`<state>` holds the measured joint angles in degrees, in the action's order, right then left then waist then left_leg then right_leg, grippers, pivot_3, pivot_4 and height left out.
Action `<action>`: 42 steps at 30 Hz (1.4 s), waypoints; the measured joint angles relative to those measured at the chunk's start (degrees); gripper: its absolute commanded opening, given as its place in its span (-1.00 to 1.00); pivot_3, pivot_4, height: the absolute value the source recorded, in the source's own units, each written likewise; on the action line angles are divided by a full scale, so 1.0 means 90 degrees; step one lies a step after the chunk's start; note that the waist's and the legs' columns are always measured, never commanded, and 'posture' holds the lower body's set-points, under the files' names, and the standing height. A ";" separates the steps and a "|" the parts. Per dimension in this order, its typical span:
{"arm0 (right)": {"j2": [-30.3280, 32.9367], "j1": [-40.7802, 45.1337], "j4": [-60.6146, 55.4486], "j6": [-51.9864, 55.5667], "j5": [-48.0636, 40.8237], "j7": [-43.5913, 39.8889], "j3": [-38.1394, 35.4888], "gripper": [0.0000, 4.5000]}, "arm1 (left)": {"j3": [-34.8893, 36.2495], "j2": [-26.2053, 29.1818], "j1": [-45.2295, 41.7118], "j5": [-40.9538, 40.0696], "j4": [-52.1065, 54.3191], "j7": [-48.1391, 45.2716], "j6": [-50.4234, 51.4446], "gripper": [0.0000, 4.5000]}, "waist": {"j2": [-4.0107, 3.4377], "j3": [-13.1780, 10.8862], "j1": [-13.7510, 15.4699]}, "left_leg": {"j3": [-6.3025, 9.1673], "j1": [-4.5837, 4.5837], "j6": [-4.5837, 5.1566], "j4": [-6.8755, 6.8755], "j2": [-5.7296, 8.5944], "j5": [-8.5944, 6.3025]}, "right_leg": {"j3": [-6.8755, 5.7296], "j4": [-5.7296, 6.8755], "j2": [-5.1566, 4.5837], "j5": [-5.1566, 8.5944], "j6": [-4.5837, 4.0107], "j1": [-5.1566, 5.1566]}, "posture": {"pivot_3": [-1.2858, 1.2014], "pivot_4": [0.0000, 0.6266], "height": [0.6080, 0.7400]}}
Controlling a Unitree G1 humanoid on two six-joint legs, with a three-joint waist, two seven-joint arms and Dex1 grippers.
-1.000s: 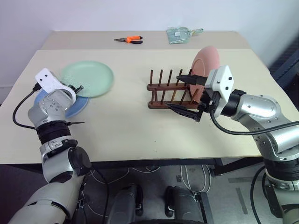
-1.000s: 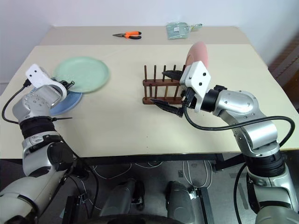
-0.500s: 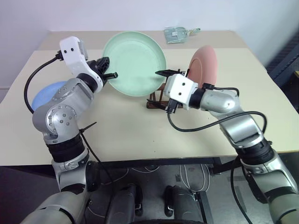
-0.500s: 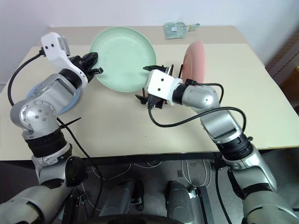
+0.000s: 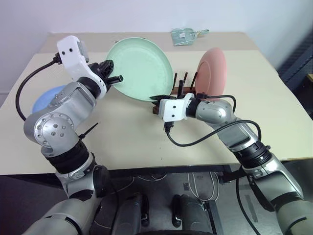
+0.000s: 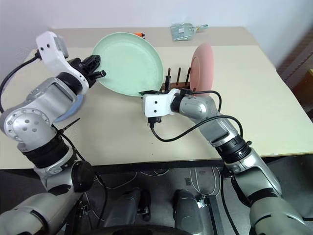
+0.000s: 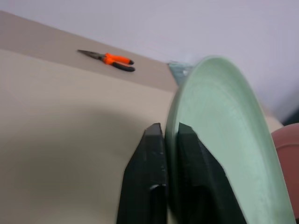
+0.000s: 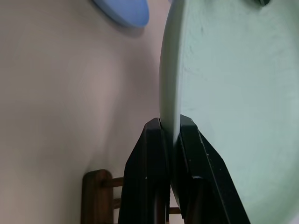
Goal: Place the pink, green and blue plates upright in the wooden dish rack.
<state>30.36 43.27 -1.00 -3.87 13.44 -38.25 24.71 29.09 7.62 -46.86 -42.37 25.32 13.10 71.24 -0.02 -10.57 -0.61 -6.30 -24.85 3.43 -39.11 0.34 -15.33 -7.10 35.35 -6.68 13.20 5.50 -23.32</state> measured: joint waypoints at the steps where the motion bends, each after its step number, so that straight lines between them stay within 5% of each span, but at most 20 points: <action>1: -0.0017 0.0000 -0.0001 -0.0009 0.0002 0.0026 -0.0053 -1.00 | 0.0067 -0.0059 -0.0083 -0.0039 -0.0081 0.0029 -0.0119 -0.08 | 0.0000 0.0000 0.0005 | 0.0000 0.0000 0.0000 0.0000 0.0000 0.0000 | 0.0000 -0.0001 0.0000 0.0000 0.0000 0.0001 | 0.03 -0.52 1.00; 4: -0.0007 0.0000 -0.0001 0.0046 0.0004 0.0099 -0.0357 -1.00 | 0.0473 0.0092 -0.0349 0.0012 -0.0393 0.0134 -0.0907 0.57 | 0.0000 0.0000 -0.0014 | 0.0000 0.0000 -0.0001 0.0002 0.0000 0.0001 | 0.0000 0.0000 0.0002 0.0000 -0.0001 -0.0001 | 0.03 -0.52 1.00; 6: -0.0016 -0.0012 -0.0044 0.0217 -0.0193 0.0088 -0.0633 -1.00 | 0.0624 0.0530 -0.0412 0.0298 -0.0674 0.0168 -0.1473 0.57 | -0.0001 -0.0001 -0.0051 | -0.0005 0.0008 -0.0007 0.0014 -0.0002 0.0004 | 0.0005 -0.0001 0.0010 0.0000 -0.0002 -0.0002 | 0.03 -0.52 1.00; 10: -0.0469 -0.0105 -0.0860 0.1982 -0.2112 -0.0057 -0.1961 -1.00 | -0.0128 0.2140 0.0559 0.1566 -0.1241 -0.0543 -0.2555 0.57 | -0.0006 0.0002 -0.0039 | -0.0017 0.0031 -0.0017 0.0044 -0.0009 0.0009 | 0.0011 0.0002 0.0021 0.0001 -0.0007 0.0003 | 0.03 -0.52 1.00; 18: -0.0805 0.0112 -0.1854 0.6206 -0.5892 0.0960 -0.4207 -1.00 | -0.2676 0.2834 0.3512 0.2188 -0.0897 -0.3710 -0.4139 0.57 | -0.0008 0.0005 0.0039 | -0.0020 0.0028 -0.0039 0.0068 0.0003 -0.0007 | 0.0031 -0.0005 -0.0025 0.0000 -0.0020 -0.0021 | 0.03 -0.52 1.00; 28: -0.1064 0.0271 -0.1410 0.7625 -0.6908 0.2495 -0.4956 -1.00 | -0.2979 0.2872 0.3913 0.1580 -0.0158 -0.5038 -0.4139 0.57 | -0.0013 0.0007 -0.0040 | -0.0035 0.0030 -0.0052 0.0108 -0.0013 0.0031 | 0.0031 0.0024 -0.0008 0.0007 -0.0065 -0.0051 | 0.03 -0.52 1.00; 42: -0.0810 0.0605 -0.1264 0.7456 -0.7175 0.2321 -0.4810 -1.00 | -0.2980 0.2863 0.4181 0.1602 -0.0022 -0.5007 -0.3935 0.57 | -0.0012 0.0007 -0.0024 | -0.0040 0.0030 -0.0046 0.0107 -0.0014 0.0031 | 0.0032 0.0026 0.0000 0.0008 -0.0063 -0.0053 | 0.03 -0.52 1.00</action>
<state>23.07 48.71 -12.37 63.24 -51.14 -17.36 -18.58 2.27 33.39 -9.23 -27.96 25.12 -31.97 35.83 -0.13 -10.51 -0.83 -6.67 -24.58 3.02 -38.14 0.21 -15.05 -6.81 35.58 -6.68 13.27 4.93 -23.79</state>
